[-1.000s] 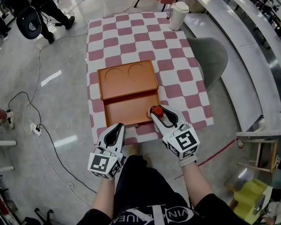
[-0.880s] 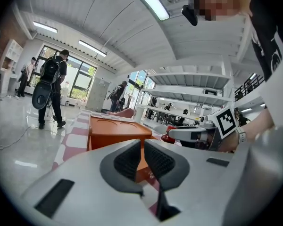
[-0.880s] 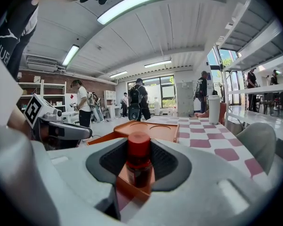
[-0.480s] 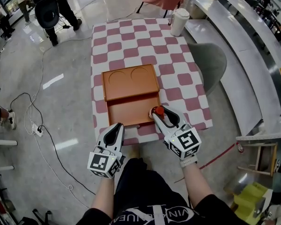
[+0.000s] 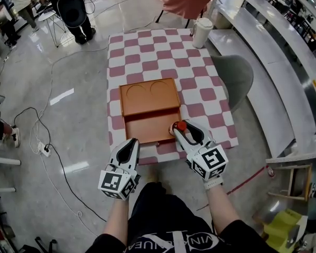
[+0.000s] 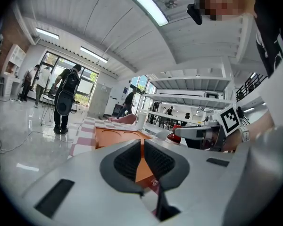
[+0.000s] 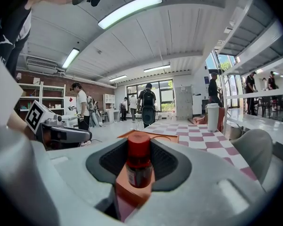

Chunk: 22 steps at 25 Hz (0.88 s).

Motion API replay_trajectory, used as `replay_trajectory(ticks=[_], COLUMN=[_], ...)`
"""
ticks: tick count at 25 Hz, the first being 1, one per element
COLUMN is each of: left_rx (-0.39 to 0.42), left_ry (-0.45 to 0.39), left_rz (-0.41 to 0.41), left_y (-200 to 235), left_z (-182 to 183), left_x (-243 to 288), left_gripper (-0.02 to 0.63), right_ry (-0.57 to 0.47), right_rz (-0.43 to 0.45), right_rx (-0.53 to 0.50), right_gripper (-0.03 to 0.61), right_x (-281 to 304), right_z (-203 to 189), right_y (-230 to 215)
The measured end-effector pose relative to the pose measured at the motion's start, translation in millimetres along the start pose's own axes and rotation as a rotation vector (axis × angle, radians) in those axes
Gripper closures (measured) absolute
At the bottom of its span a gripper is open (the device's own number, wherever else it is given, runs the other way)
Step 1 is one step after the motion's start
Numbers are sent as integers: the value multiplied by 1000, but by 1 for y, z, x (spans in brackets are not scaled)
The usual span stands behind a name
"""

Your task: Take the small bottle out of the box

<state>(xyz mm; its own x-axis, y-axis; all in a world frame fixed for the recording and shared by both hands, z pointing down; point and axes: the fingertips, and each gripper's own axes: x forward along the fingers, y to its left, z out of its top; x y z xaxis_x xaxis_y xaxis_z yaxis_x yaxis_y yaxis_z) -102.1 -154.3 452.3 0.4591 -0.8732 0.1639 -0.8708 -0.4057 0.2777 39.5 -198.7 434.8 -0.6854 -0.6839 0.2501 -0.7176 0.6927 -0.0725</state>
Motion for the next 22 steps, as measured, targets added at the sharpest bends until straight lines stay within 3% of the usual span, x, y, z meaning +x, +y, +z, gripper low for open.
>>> replay_trajectory(ticks=[22], left_rx=[28], left_ry=[-63], left_rz=[21], left_y=[-4], left_z=[39], left_x=[-17], left_gripper=[588], right_ry=[-56], right_rz=[11], right_rx=[-6], right_gripper=[435], right_x=[-22], right_z=[38], right_y=[12])
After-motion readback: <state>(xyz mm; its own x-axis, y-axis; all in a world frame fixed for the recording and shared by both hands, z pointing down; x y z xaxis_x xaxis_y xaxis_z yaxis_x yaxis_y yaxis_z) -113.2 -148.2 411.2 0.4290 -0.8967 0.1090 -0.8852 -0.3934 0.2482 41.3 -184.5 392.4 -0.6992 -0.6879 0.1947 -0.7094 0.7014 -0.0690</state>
